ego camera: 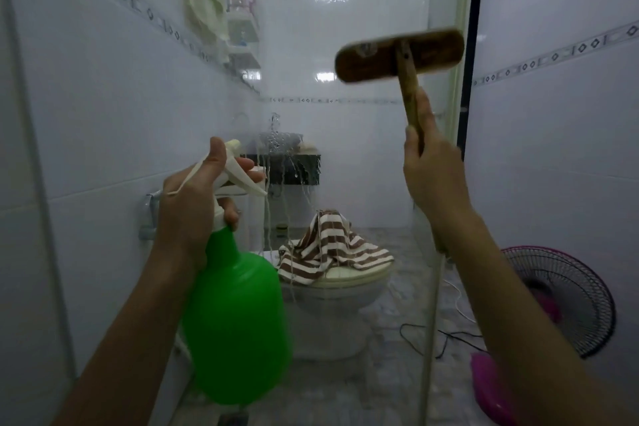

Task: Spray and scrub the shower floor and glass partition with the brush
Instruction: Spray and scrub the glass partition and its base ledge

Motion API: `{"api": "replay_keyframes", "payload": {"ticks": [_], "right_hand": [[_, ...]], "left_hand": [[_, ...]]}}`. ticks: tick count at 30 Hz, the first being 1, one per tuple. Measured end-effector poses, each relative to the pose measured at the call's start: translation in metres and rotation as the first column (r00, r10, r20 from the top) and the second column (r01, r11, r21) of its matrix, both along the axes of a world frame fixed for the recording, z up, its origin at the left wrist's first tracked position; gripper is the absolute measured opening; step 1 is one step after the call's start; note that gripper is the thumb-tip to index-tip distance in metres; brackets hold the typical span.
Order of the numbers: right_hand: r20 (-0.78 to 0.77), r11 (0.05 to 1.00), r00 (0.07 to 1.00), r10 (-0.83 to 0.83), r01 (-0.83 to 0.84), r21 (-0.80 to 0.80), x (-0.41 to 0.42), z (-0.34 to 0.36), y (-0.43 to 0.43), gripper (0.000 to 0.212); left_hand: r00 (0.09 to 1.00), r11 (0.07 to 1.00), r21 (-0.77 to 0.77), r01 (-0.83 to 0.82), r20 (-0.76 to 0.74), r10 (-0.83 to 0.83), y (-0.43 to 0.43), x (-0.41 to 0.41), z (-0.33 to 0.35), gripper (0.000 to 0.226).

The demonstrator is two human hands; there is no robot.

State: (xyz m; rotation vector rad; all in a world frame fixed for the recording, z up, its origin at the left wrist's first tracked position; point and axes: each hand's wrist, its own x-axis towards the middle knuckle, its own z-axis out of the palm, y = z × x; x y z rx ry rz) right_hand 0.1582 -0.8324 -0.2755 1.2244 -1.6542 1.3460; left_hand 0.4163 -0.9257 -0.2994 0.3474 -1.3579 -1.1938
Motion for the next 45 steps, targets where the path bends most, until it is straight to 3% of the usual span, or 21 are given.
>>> {"api": "replay_keyframes", "payload": {"ticks": [5, 7, 11, 13, 18, 25, 31, 33, 38, 45], "right_hand": [[0.143, 0.991, 0.989, -0.043, 0.023, 0.135, 0.026, -0.177, 0.031, 0.063], [0.122, 0.989, 0.991, -0.046, 0.027, 0.149, 0.023, -0.161, 0.026, 0.061], [0.098, 0.999, 0.995, 0.034, -0.036, 0.016, 0.012, -0.059, 0.012, 0.057], [0.07, 0.999, 0.997, 0.035, -0.036, 0.015, 0.01, -0.048, 0.011, 0.057], [-0.025, 0.991, 1.0, 0.001, 0.003, 0.137, 0.036, -0.126, 0.007, 0.059], [-0.299, 0.978, 0.954, 0.01, 0.053, 0.202, 0.074, -0.1, -0.078, 0.055], [-0.14, 0.963, 0.989, -0.038, 0.074, 0.26, 0.069, -0.213, 0.001, 0.059], [-0.151, 0.96, 0.987, -0.059, 0.097, 0.263, 0.079, -0.19, -0.024, 0.059], [-0.361, 0.937, 0.932, 0.032, 0.098, 0.337, 0.13, -0.116, -0.088, 0.061], [-0.273, 0.909, 0.962, -0.01, 0.123, 0.399, 0.113, -0.203, -0.051, 0.057]], "left_hand": [[0.999, 1.0, -0.007, 0.029, -0.027, -0.029, -0.004, 0.01, -0.007, 0.047], [1.0, 1.0, -0.012, 0.026, -0.013, -0.026, -0.008, 0.015, -0.011, 0.052], [1.0, 1.0, -0.003, 0.017, -0.02, -0.017, -0.015, 0.023, -0.021, 0.05], [1.0, 1.0, 0.006, 0.009, -0.016, -0.009, -0.021, 0.027, -0.03, 0.05], [1.0, 1.0, 0.025, 0.007, 0.03, -0.008, -0.046, 0.042, -0.056, 0.053], [0.987, 0.987, -0.03, -0.158, -0.024, 0.157, -0.058, 0.064, -0.114, 0.049], [0.974, 0.975, 0.052, -0.216, -0.056, 0.219, -0.047, 0.11, -0.136, 0.044], [0.968, 0.968, 0.041, -0.247, -0.037, 0.249, -0.044, 0.121, -0.134, 0.045], [0.95, 0.95, -0.007, -0.313, 0.0, 0.313, -0.038, 0.135, -0.122, 0.053], [0.952, 0.953, 0.009, -0.303, -0.029, 0.303, -0.041, 0.16, -0.116, 0.052]]}}
